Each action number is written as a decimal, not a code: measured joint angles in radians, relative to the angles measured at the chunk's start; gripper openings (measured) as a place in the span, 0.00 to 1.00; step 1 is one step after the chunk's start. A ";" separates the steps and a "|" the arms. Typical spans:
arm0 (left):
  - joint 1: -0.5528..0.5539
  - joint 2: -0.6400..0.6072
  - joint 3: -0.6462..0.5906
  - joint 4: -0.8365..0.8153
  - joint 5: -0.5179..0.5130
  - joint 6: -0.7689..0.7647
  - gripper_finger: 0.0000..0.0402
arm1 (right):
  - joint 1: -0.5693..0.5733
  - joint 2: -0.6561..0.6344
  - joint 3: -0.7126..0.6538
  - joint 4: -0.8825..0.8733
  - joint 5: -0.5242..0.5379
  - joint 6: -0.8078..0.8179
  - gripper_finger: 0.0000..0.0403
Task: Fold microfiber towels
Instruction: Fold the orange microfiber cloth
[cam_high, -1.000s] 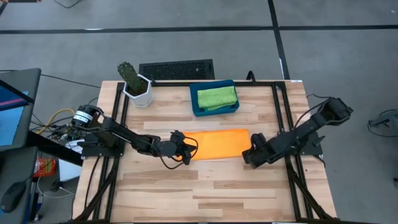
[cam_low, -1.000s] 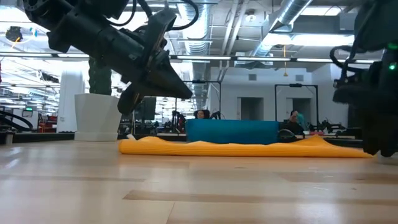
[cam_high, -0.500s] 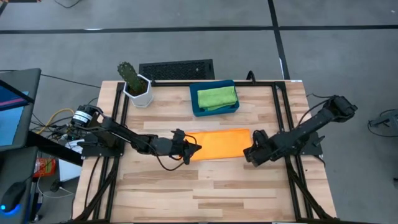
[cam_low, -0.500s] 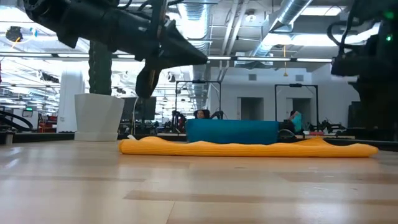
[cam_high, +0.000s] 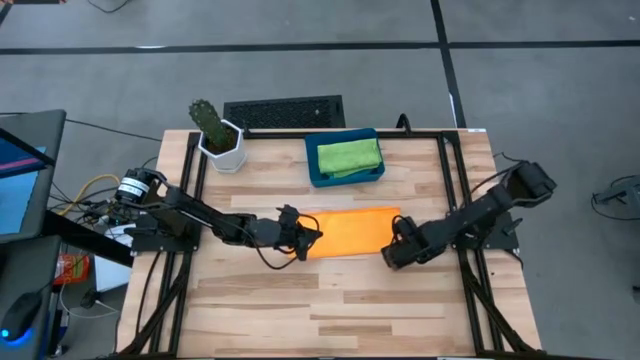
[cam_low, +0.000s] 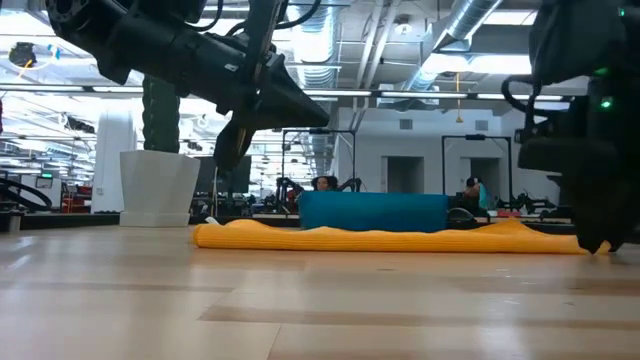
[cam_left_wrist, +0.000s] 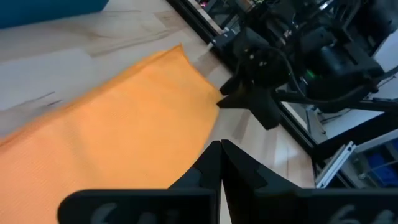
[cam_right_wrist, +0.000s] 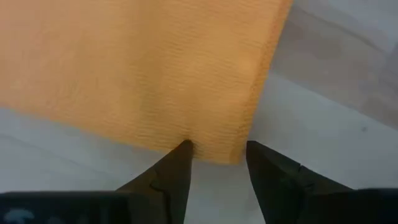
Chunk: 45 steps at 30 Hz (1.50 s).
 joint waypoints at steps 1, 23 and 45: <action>0.000 0.000 0.000 -0.001 0.003 0.000 0.00 | -0.002 0.014 0.004 0.001 -0.004 -0.001 0.44; -0.004 0.001 0.000 -0.145 0.014 0.004 0.00 | -0.045 -0.074 0.070 0.005 -0.018 -0.129 0.03; -0.004 0.002 -0.001 -0.205 -0.014 0.009 0.00 | -0.113 -0.074 0.210 0.235 0.078 -0.475 0.04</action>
